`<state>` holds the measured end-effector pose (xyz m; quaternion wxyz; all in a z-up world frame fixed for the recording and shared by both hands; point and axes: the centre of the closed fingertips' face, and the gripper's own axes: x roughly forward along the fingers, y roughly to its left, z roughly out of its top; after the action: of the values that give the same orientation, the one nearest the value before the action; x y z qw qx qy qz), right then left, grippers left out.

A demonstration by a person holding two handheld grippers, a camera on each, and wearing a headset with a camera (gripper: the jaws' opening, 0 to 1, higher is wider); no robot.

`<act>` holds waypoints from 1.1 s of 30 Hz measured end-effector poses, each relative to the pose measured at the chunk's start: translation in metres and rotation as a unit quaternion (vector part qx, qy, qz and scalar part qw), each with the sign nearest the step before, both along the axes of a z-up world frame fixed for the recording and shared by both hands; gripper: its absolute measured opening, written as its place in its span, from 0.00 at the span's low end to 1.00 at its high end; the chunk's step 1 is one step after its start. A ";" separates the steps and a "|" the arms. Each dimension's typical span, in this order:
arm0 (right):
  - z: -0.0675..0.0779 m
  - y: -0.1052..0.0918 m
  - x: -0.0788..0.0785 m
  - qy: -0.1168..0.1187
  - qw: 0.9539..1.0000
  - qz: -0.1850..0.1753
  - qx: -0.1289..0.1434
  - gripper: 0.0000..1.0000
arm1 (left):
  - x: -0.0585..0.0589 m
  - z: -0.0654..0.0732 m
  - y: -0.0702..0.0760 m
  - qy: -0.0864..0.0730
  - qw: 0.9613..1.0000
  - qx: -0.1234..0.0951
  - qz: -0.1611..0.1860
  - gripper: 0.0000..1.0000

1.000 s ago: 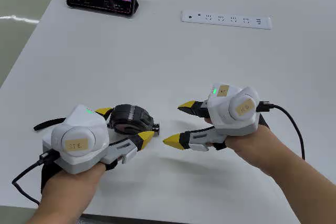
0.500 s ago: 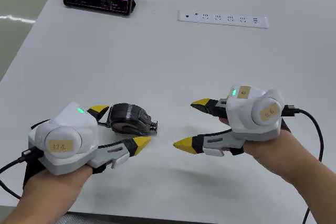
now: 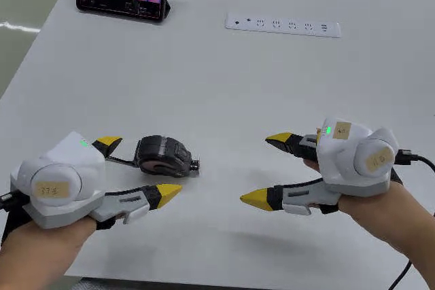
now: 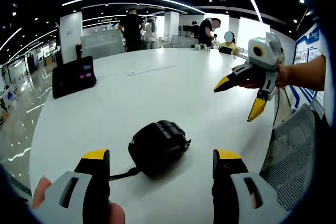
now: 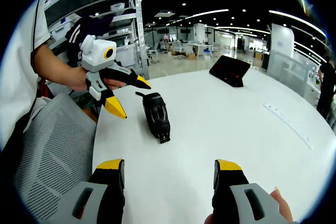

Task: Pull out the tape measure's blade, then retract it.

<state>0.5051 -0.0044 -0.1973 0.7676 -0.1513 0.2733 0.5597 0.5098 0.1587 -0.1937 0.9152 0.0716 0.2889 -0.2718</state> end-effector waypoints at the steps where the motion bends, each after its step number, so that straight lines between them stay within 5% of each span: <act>1: 0.000 -0.001 -0.001 0.000 1.000 -0.001 -0.001 0.68 | 0.000 0.000 0.001 0.000 1.000 0.003 -0.002 0.78; 33: 0.009 -0.043 -0.016 0.003 0.999 -0.053 -0.005 0.76 | -0.024 0.010 0.043 0.013 0.999 0.027 -0.015 0.81</act>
<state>0.4886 -0.0470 -0.1884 0.7945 -0.1392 0.2862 0.5173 0.4856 0.2021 -0.1839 0.9050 0.0972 0.3067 -0.2782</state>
